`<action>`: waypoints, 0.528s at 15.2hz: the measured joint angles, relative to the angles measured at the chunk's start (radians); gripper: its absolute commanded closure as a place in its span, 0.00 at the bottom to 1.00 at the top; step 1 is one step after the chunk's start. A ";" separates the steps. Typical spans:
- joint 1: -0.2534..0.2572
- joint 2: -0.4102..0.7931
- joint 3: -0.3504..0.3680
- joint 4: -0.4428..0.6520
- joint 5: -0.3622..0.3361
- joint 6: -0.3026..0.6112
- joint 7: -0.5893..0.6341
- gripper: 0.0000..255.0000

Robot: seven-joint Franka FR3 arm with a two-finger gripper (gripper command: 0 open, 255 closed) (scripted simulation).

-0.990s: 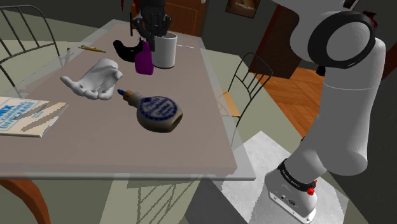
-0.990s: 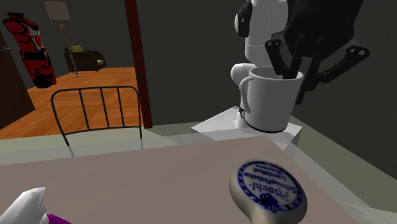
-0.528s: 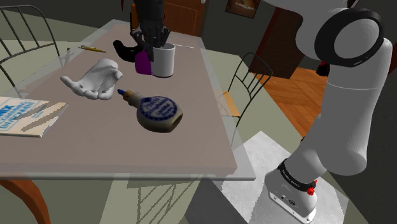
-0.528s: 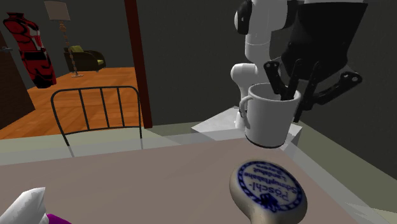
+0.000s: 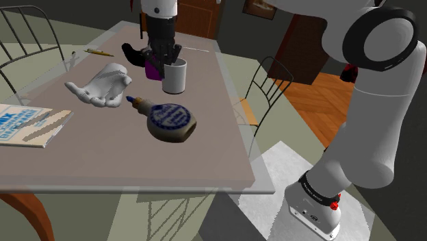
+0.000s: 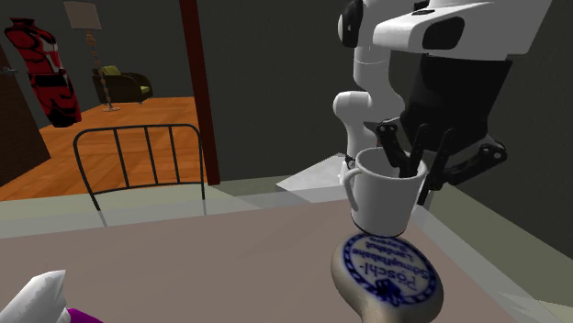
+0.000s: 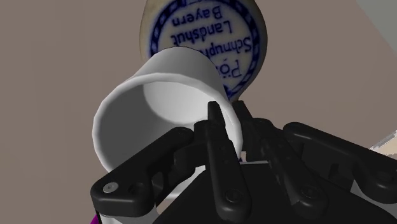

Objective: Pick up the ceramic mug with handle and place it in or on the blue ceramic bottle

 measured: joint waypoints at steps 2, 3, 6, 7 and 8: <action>-0.002 0.000 0.000 -0.027 0.000 0.027 0.002 1.00; -0.003 -0.003 -0.001 -0.039 0.000 0.036 0.002 1.00; -0.004 -0.005 -0.001 -0.047 0.001 0.042 0.002 1.00; -0.004 -0.005 -0.001 -0.047 0.001 0.042 0.002 1.00; -0.004 -0.005 -0.001 -0.047 0.001 0.042 0.002 1.00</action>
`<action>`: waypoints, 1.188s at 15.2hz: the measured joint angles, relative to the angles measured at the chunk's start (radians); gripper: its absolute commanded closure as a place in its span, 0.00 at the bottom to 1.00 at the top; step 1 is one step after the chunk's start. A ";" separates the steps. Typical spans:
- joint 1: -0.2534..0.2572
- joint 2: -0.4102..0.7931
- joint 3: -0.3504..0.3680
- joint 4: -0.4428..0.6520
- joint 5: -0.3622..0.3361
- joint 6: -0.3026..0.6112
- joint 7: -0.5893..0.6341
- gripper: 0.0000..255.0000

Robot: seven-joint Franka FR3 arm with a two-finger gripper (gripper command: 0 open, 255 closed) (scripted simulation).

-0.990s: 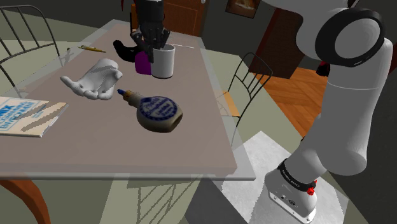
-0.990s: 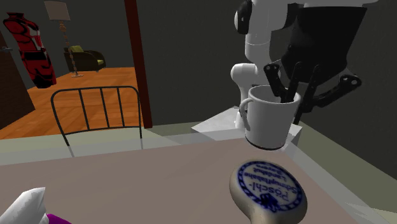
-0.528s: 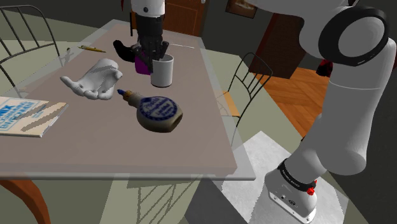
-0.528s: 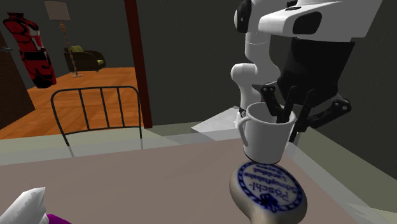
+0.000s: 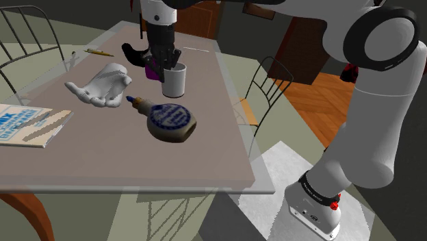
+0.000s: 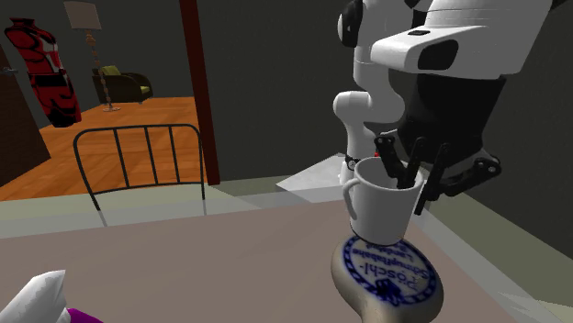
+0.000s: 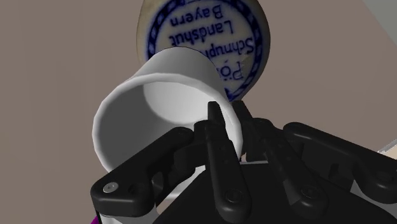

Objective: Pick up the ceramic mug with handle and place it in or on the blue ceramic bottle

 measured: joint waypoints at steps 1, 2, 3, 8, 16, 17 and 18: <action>0.000 0.000 0.000 0.000 0.000 0.000 0.000 0.00; 0.000 0.000 0.000 0.000 0.000 0.000 0.000 0.00; 0.000 0.000 0.000 0.000 0.000 0.000 0.000 0.00; 0.003 0.004 0.001 0.021 -0.001 -0.016 0.001 0.00; 0.024 0.043 0.001 0.192 -0.011 -0.149 -0.003 0.00; 0.024 0.043 0.001 0.193 -0.011 -0.150 -0.003 0.00; 0.024 0.043 0.001 0.193 -0.011 -0.150 -0.003 0.00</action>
